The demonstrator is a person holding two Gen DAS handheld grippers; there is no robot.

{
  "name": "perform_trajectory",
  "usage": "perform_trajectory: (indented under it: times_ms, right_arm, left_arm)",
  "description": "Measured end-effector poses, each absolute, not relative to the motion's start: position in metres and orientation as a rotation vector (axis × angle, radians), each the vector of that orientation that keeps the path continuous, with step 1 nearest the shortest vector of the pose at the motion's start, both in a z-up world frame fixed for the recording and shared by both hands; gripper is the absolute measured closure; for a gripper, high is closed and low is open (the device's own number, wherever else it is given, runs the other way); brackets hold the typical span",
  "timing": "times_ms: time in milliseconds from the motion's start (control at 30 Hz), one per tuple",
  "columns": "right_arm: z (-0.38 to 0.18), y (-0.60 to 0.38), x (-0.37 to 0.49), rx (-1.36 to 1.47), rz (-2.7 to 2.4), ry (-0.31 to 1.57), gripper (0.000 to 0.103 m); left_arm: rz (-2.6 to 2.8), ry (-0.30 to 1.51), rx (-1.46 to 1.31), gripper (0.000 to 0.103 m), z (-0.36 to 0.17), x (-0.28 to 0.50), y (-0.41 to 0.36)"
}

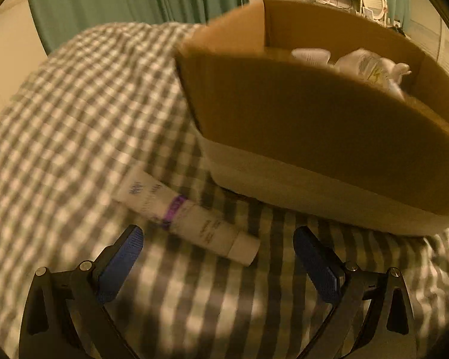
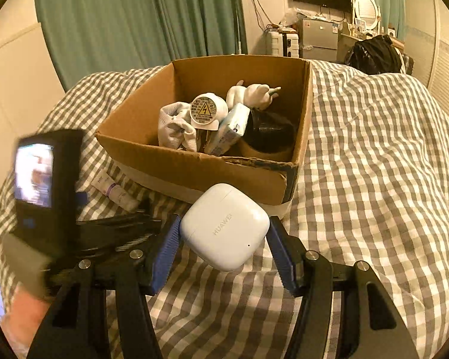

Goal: Organize objects
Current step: 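Grasp the white earbud case with the right tool while the left tool grasps the toothpaste tube, then lift toothpaste tube and earbud case over the box and lower them inside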

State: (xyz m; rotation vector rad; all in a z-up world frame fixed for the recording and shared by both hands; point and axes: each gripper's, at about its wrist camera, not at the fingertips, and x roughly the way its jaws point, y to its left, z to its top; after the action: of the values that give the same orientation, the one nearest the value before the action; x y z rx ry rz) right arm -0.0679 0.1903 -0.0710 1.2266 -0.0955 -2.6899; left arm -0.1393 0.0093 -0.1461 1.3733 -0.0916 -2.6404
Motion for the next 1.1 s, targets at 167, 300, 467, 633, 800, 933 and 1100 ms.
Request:
perform_trajectory:
  times_ms: [167,300,467,633,800,933,1100]
  right_arm:
    - [-0.076,0.186,-0.072,1.254,-2.656,-0.119,0.045]
    - [-0.078,0.187,-0.069,1.255,-2.654,-0.119,0.045]
    - [-0.079,0.188,-0.068,1.258,-2.661,-0.124,0.045]
    - [-0.075,0.188,-0.062,1.237,-2.674,-0.136,0.045]
    - [-0.064,0.183,-0.046,1.191,-2.689,-0.117,0.045]
    - [-0.055,0.185,-0.033,1.167,-2.707,-0.128,0.045]
    - [-0.049,0.191,-0.02,1.161,-2.737,-0.142,0.045]
  left_arm:
    - [-2.669,-0.003,1.404,0.029,-0.154,-0.149,0.002]
    - [-2.681,-0.046,1.408,0.063,-0.148,-0.143,0.004]
    - [-2.687,-0.037,1.514,0.073,-0.138,-0.123,-0.001]
    - [-2.748,-0.066,1.529,0.077,-0.119,-0.092,0.0]
    - [-2.855,-0.06,1.508,0.082,-0.094,-0.056,0.002]
    - [-2.883,-0.073,1.524,0.082,-0.089,-0.036,0.002]
    - [-2.914,-0.064,1.493,0.082,-0.081,-0.009,0.009]
